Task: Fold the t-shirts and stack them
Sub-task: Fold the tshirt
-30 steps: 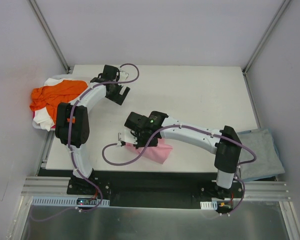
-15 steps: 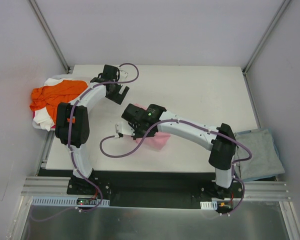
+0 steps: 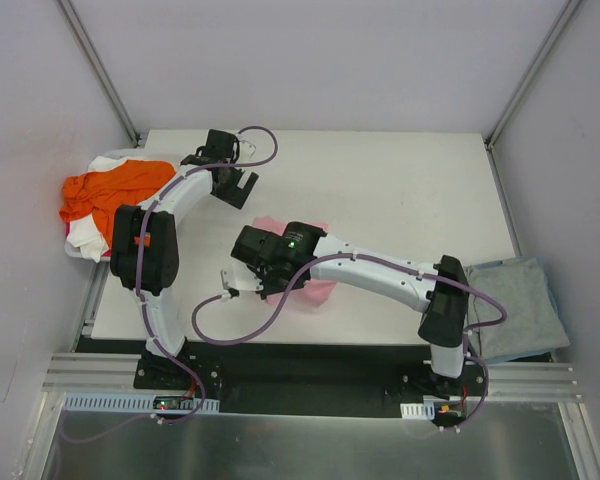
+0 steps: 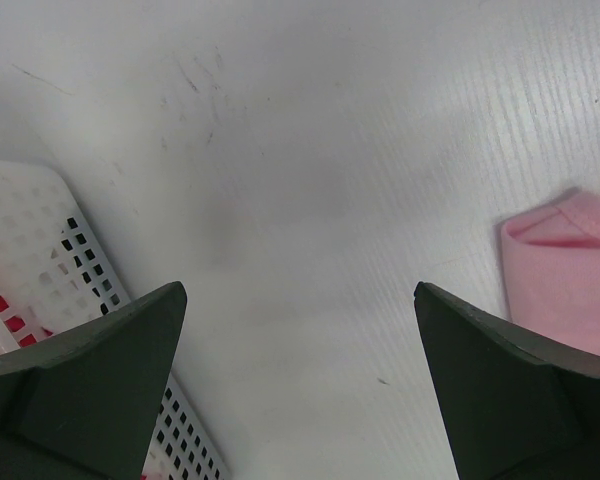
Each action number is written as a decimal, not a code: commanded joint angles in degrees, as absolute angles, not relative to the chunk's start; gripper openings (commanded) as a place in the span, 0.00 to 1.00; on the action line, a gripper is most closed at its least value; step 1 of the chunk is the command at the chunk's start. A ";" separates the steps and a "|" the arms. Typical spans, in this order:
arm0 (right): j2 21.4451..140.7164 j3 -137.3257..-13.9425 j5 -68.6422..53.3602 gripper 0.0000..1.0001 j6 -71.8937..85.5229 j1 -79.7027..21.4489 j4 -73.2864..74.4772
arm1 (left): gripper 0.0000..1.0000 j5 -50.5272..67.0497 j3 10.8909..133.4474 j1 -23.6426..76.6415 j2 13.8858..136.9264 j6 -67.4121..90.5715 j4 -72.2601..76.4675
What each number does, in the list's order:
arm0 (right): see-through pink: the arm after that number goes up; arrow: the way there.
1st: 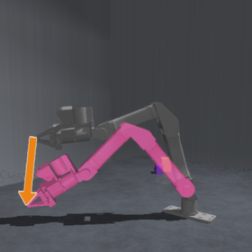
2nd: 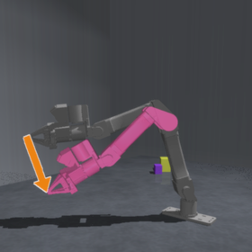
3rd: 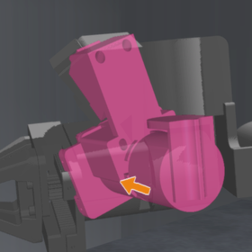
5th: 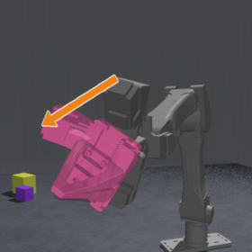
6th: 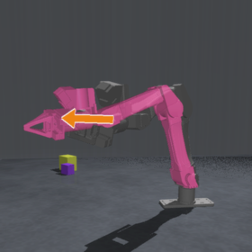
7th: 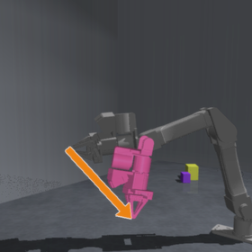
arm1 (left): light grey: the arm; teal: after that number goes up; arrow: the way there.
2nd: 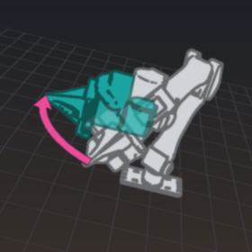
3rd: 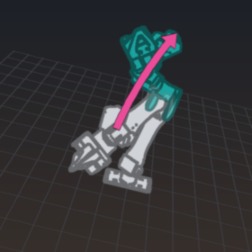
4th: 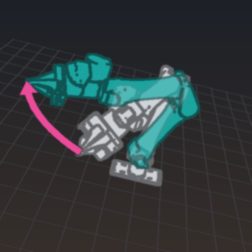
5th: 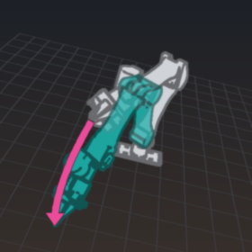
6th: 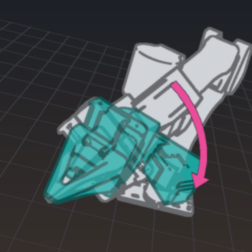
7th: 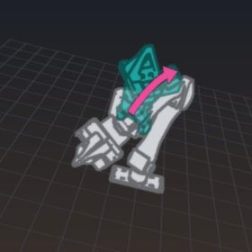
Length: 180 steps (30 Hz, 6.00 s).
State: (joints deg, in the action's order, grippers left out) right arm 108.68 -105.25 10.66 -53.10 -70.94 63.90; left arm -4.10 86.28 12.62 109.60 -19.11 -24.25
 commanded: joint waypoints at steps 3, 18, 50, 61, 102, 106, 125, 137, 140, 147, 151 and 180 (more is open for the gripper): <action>104.85 -109.51 11.42 0.05 -52.03 -73.39 67.24 | 0.99 -4.57 86.75 11.95 108.11 -19.86 -23.64; 109.51 -107.58 15.55 0.04 -59.32 -67.94 59.51 | 1.00 -4.66 85.61 11.95 107.14 -20.04 -23.64; 125.15 -113.38 11.87 0.14 -73.21 -56.34 47.11 | 0.99 -8.18 84.73 11.95 105.03 -19.25 -23.64; 129.02 -115.40 10.28 0.20 -75.06 -55.02 43.68 | 0.99 -7.65 84.11 11.95 104.77 -18.99 -23.64; 122.27 -115.67 19.51 0.70 -68.65 -54.75 37.44 | 0.99 -10.20 85.25 11.95 102.22 -19.78 -23.64; 116.03 -110.93 22.49 0.70 -66.71 -57.29 38.84 | 0.99 -9.67 84.90 11.95 100.81 -19.86 -23.73; 109.86 -101.69 19.34 0.70 -61.00 -63.54 42.81 | 0.99 -9.14 84.11 11.95 99.31 -19.60 -23.64; 114.52 -102.74 15.91 0.70 -61.26 -63.81 41.84 | 0.99 -9.05 85.34 11.87 102.22 -19.16 -23.38; 114.87 -102.83 15.21 0.70 -61.26 -63.81 41.66 | 0.99 -9.23 85.43 11.87 102.39 -19.07 -23.38; 116.28 -102.75 15.21 0.70 -61.87 -63.55 40.34 | 0.99 -9.23 85.52 11.87 102.66 -19.16 -23.29; 117.07 -103.62 14.94 0.71 -62.05 -63.11 40.25 | 0.99 -8.97 85.34 11.87 102.66 -19.34 -23.29; 123.48 -111.62 11.78 0.71 -62.67 -61.09 40.96 | 0.99 -9.76 85.60 11.87 104.06 -19.95 -22.68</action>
